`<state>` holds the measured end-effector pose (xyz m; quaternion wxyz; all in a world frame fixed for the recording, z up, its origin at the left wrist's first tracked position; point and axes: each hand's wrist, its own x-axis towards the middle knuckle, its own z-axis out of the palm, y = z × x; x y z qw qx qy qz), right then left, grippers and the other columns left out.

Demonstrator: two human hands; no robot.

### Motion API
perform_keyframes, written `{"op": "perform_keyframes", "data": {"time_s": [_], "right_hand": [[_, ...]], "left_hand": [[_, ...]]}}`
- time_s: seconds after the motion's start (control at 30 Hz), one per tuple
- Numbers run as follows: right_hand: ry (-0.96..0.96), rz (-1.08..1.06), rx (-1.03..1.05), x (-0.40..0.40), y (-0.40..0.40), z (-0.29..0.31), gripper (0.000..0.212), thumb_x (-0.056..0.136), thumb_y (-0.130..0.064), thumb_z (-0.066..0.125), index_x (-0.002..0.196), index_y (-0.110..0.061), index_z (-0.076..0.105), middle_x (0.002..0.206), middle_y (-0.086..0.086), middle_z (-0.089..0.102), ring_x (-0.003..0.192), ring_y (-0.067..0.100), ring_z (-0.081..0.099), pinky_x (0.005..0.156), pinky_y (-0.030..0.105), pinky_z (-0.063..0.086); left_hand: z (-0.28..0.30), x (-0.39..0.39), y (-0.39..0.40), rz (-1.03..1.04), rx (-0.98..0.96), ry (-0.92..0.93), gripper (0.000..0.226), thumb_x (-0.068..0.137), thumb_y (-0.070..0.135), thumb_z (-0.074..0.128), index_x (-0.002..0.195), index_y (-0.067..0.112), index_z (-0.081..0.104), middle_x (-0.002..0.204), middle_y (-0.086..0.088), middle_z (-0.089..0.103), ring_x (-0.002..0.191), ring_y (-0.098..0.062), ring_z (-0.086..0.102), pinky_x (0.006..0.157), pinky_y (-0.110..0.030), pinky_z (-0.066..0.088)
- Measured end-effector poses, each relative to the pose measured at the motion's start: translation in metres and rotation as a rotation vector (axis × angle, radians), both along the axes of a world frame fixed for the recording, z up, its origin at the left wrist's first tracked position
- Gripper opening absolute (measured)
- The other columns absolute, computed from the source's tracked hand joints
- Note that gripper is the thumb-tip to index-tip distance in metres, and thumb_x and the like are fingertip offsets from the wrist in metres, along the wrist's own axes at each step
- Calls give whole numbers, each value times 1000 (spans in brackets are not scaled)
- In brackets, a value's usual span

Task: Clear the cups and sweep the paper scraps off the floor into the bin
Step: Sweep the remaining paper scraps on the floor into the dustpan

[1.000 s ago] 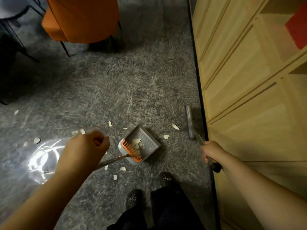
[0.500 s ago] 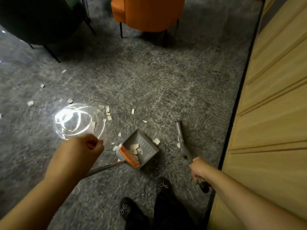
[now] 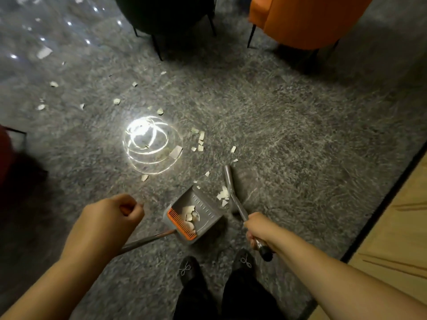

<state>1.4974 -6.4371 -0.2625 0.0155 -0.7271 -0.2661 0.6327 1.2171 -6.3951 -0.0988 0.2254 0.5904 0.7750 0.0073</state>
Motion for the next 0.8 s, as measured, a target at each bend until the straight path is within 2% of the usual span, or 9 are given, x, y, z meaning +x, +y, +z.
{"op": "perform_keyframes", "data": {"time_s": [0.1,0.17,0.27,0.37,0.5,0.7,0.8], "right_hand": [[29,2,-18,-22,16,2,24,94,-4,41,72,-12,45,59,7,46,47,16,43,41,26,39],[68,-92,-86,-34,24,4,18,97,-5,36,82,-11,45,55,9,42,43,17,38,39,22,33],[89,-81,-88,-54,28,9,17,98,-6,34,104,-12,48,56,9,40,44,15,35,39,18,30],[64,-56,-40,-64,33,11,15,98,-6,35,103,-18,43,55,10,41,44,16,36,38,17,30],[-18,15,-10,-69,38,10,14,95,-2,35,96,-9,47,56,11,43,42,16,37,37,20,32],[-150,160,-52,-74,54,-13,28,93,4,37,116,-1,53,62,16,48,47,21,42,43,28,37],[-171,202,-73,-86,61,-22,27,91,6,37,113,2,53,63,18,50,48,22,44,45,29,37]], "left_hand": [[3,-28,-6,61,0,-4,21,86,41,67,68,30,67,62,9,65,63,-15,61,64,-33,51],[2,-44,-9,87,-10,10,22,86,42,66,67,29,67,60,9,64,62,-16,60,63,-33,51],[1,-71,-14,122,2,22,25,86,41,67,65,29,66,59,8,64,62,-15,60,62,-33,50],[-1,-96,-16,154,-4,19,24,87,41,67,66,30,65,60,9,63,61,-12,57,59,-31,46],[-8,-128,-13,160,-23,36,22,86,42,68,67,32,65,61,10,63,62,-11,57,62,-32,48],[-31,-153,7,54,-94,73,11,87,42,66,80,34,68,67,11,62,68,-15,60,65,-31,50],[-40,-158,23,24,-90,85,12,87,45,64,82,34,68,74,7,67,75,-19,62,68,-31,50]]}}
